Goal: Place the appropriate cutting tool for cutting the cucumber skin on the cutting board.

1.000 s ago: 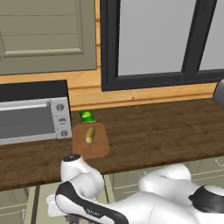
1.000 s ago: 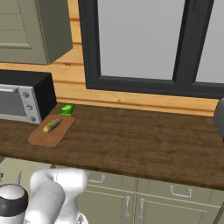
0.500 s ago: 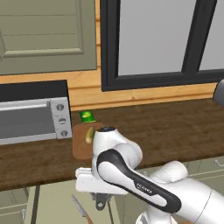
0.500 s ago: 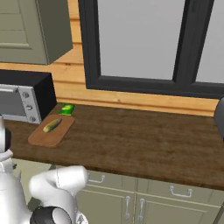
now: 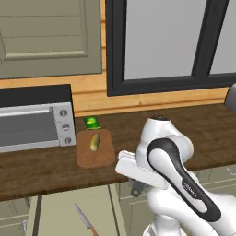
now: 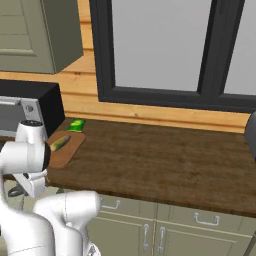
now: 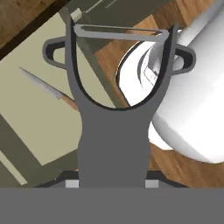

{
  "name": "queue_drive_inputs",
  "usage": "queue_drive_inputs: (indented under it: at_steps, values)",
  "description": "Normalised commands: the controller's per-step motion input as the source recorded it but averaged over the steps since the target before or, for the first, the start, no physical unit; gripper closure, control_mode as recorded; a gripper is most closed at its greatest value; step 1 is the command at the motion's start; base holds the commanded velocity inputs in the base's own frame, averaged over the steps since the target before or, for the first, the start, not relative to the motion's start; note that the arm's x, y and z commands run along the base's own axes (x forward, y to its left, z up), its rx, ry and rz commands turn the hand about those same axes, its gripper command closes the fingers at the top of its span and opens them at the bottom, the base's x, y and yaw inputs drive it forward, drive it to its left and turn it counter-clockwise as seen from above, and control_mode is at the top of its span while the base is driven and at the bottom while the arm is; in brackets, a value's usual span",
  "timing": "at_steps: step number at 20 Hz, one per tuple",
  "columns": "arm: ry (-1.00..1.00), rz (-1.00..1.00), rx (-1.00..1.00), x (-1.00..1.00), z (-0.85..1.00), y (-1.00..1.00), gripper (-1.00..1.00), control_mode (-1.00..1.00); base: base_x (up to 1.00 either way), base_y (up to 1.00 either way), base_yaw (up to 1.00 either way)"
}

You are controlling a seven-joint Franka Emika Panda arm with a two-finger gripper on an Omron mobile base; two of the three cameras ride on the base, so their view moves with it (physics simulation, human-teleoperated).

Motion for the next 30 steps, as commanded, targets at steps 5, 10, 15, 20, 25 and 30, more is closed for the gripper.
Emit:
queue_drive_inputs:
  at_steps: [5,10,15,20,25,30]
  values:
    - [0.00,-0.19,-0.06,0.69,0.41,-0.62,1.00,-1.00,0.00,0.00,0.00]
    - [0.06,-0.15,-0.07,0.97,0.26,-0.32,1.00,-1.00,0.00,0.00,0.00]
    - [0.09,-0.02,-0.12,0.94,0.04,0.11,1.00,-1.00,0.00,0.00,0.00]
    - [0.05,0.04,-0.08,0.75,-0.06,0.47,1.00,-1.00,0.00,0.00,0.00]
    - [0.00,0.05,-0.10,0.58,-0.24,0.69,1.00,-1.00,0.00,0.00,0.00]
    - [0.00,0.07,-0.13,0.28,-0.41,0.51,1.00,-1.00,0.00,0.00,0.00]
